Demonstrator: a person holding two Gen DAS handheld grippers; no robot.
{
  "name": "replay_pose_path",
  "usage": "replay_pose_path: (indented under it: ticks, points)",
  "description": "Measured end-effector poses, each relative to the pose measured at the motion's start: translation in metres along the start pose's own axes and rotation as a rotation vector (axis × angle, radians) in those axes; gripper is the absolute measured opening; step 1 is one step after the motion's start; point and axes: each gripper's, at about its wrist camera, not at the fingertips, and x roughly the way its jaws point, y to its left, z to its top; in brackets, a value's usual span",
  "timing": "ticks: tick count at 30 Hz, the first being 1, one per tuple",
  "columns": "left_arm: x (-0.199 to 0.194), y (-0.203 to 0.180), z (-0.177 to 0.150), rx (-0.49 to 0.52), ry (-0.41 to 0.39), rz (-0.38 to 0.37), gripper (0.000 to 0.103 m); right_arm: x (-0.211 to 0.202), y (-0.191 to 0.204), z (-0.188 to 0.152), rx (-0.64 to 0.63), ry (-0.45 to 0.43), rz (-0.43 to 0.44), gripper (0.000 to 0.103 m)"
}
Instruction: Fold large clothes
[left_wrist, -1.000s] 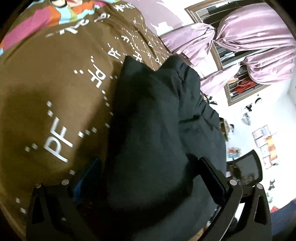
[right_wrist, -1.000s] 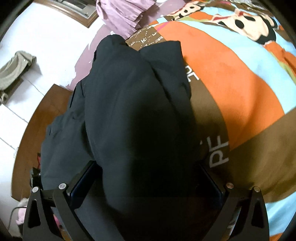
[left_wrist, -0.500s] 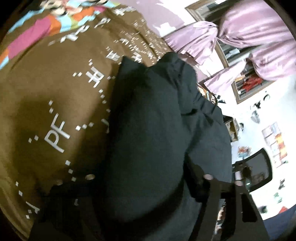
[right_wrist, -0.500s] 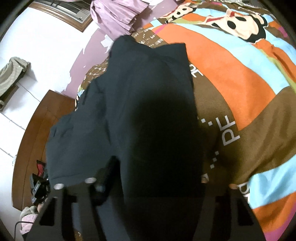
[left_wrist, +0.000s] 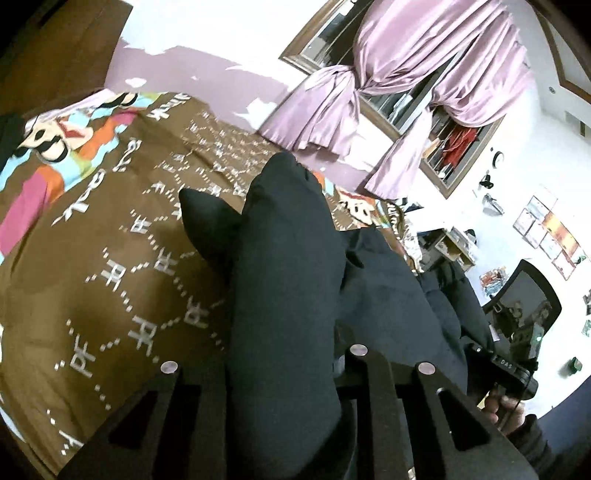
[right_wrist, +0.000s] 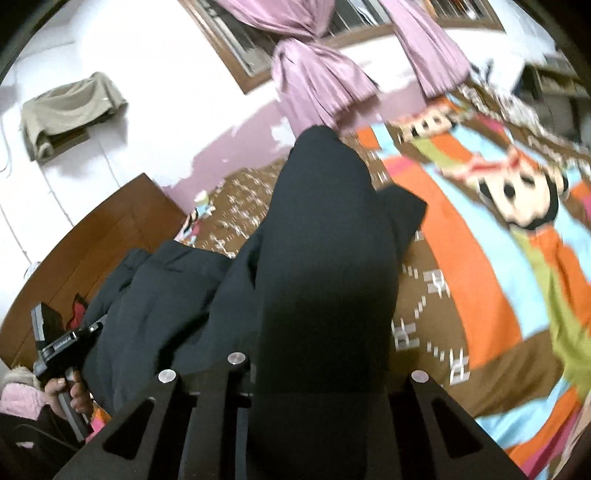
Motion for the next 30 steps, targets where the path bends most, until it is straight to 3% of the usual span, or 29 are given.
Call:
replay_pose_path:
  ticks: [5, 12, 16, 20, 24, 28, 30]
  points:
    - [0.006, -0.023, 0.025, 0.040, -0.038, -0.029, 0.016, -0.015, 0.014, 0.033, -0.084, -0.088, -0.022, 0.016]
    - [0.043, -0.036, 0.054, 0.064, -0.066, -0.031, 0.016, -0.001, -0.007, 0.064, -0.088, -0.144, -0.070, 0.016]
    - [0.084, -0.016, 0.047, 0.024, -0.027, 0.003, 0.016, 0.029, -0.026, 0.067, -0.074, -0.123, -0.126, 0.016]
    - [0.131, 0.018, 0.024, -0.001, 0.098, 0.110, 0.017, 0.067, -0.061, 0.051, -0.017, -0.020, -0.214, 0.017]
    - [0.134, 0.043, 0.008, -0.030, 0.095, 0.110, 0.024, 0.070, -0.089, 0.036, 0.055, -0.019, -0.222, 0.028]
    - [0.133, 0.043, 0.010, -0.019, 0.112, 0.143, 0.031, 0.069, -0.092, 0.034, 0.054, -0.014, -0.255, 0.034]
    - [0.134, 0.040, 0.011, -0.014, 0.120, 0.172, 0.035, 0.067, -0.092, 0.036, 0.067, -0.017, -0.279, 0.052]
